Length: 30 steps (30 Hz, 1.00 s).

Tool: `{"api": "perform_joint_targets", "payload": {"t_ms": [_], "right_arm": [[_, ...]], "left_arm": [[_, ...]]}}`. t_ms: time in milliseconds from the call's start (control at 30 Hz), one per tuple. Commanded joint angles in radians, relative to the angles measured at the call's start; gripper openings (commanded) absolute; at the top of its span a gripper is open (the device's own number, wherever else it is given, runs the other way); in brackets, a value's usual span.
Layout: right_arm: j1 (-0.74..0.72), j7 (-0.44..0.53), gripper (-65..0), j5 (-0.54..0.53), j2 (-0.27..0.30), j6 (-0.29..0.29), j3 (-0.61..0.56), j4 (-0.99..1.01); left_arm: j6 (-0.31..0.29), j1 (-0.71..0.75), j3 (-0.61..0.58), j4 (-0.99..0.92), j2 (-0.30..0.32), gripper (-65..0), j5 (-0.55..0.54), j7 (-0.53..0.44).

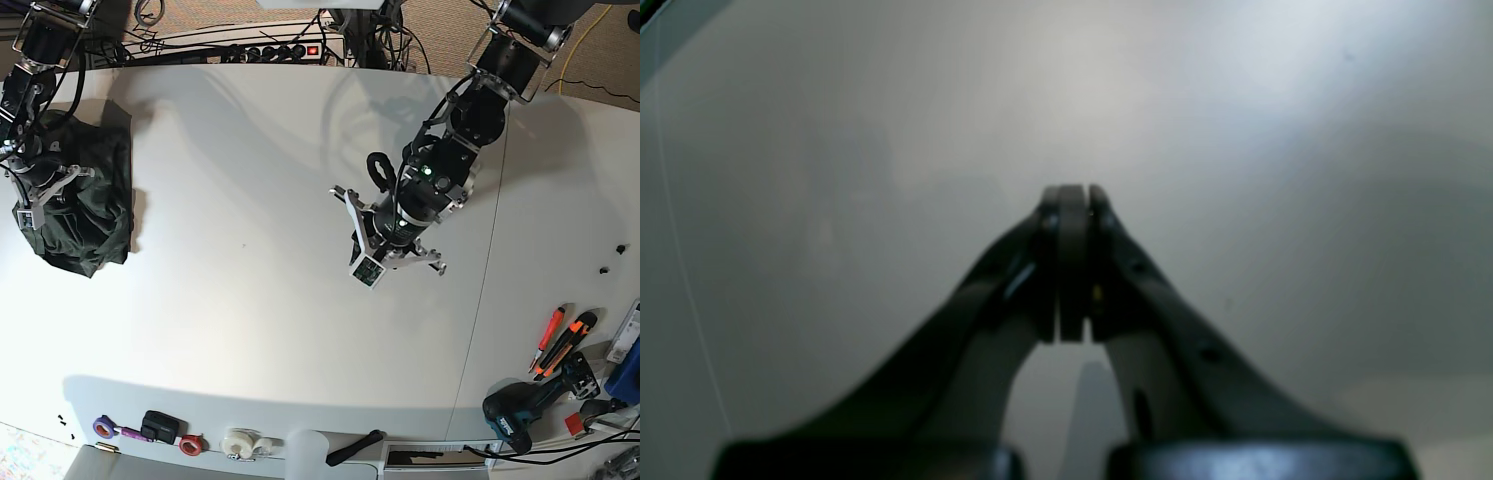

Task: Layout the t-shirt on the table in an organized manner, then fold the t-shirt properly
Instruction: 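Open both grippers and lift them away from the bundle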

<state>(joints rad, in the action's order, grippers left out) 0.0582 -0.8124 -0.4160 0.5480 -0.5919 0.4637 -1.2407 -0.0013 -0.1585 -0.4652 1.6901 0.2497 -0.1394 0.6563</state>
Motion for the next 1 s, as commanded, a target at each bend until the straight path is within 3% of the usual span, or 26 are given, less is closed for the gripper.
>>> {"api": "perform_joint_targets", "payload": {"t_ms": [0, 500, 667, 733, 967], "right_arm": [[0.003, -0.043, -65.0, 0.031, 0.014, -0.014, 0.002, 0.000], [-0.140, 0.042, -65.0, -0.177, 0.021, -0.016, 0.010, -0.003], [-0.174, 0.050, -65.0, -0.211, 0.020, -0.072, 0.034, -0.026], [-0.169, 0.037, -65.0, -0.254, 0.020, -0.103, 0.069, -0.064], [-0.047, -0.106, -65.0, -0.502, 0.020, -0.106, 0.274, -0.304]], "left_arm": [[0.001, -0.018, 0.004, 0.017, -0.004, -65.0, 0.004, -0.022], [0.001, -0.019, 0.004, 0.017, -0.003, -65.0, 0.005, -0.056], [0.001, -0.018, 0.004, 0.017, -0.003, -65.0, 0.005, -0.055], [0.001, -0.019, 0.004, 0.017, -0.003, -65.0, 0.005, -0.056], [0.000, 0.019, 0.004, 0.023, -0.003, -65.0, 0.024, -0.090]]}}
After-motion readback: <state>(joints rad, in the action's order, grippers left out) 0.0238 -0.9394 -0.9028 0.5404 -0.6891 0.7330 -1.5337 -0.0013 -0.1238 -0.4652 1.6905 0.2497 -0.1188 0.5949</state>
